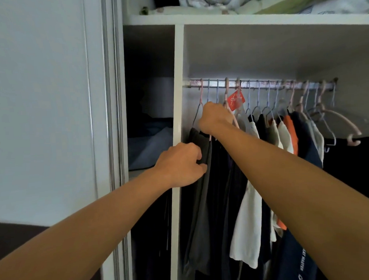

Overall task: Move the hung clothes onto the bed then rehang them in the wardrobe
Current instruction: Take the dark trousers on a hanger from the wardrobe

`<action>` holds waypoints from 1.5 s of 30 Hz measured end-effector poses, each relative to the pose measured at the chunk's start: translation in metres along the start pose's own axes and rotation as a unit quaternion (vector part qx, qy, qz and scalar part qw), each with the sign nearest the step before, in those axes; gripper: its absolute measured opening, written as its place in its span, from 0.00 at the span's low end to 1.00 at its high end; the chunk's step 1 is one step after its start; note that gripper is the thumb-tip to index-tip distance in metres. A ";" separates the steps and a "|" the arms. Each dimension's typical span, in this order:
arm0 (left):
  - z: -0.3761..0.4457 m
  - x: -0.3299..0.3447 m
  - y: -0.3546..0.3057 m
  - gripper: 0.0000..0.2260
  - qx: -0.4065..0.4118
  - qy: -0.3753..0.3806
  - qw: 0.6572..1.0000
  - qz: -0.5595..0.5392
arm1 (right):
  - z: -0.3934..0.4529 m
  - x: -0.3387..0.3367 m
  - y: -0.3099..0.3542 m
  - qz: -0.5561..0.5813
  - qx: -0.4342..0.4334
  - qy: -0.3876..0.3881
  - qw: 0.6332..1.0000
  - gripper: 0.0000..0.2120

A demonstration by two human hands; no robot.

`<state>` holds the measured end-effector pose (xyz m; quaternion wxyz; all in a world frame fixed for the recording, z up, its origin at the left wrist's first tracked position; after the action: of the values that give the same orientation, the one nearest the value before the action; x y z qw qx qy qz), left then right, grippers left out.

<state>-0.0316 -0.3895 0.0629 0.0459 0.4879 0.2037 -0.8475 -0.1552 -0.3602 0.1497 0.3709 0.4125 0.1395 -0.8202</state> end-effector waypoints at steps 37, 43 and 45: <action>0.002 -0.031 -0.002 0.17 -0.088 -0.094 0.985 -0.112 | -0.007 -0.082 -0.041 0.085 -0.041 -0.120 0.988 0.04; -0.004 -0.028 0.000 0.10 -0.114 -0.097 0.980 -0.132 | -0.034 -0.078 -0.065 0.109 -0.031 -0.123 0.986 0.08; -0.002 -0.027 -0.005 0.02 -0.111 -0.095 0.982 -0.124 | -0.045 -0.079 -0.070 0.114 -0.042 -0.117 0.986 0.09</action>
<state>-0.0169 -0.3874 0.0864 0.0131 0.3683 0.3501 -0.8612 -0.1494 -0.2495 0.1779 0.4932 0.3111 0.0817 -0.8083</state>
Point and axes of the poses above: each hand's wrist, its own z-axis towards the middle knuckle, its own x-axis out of the palm, y = z × x, the point moved 9 cm from there along z, towards the middle knuckle, and after that the axes turned 11 degrees about -x, right-handed, at the moved point
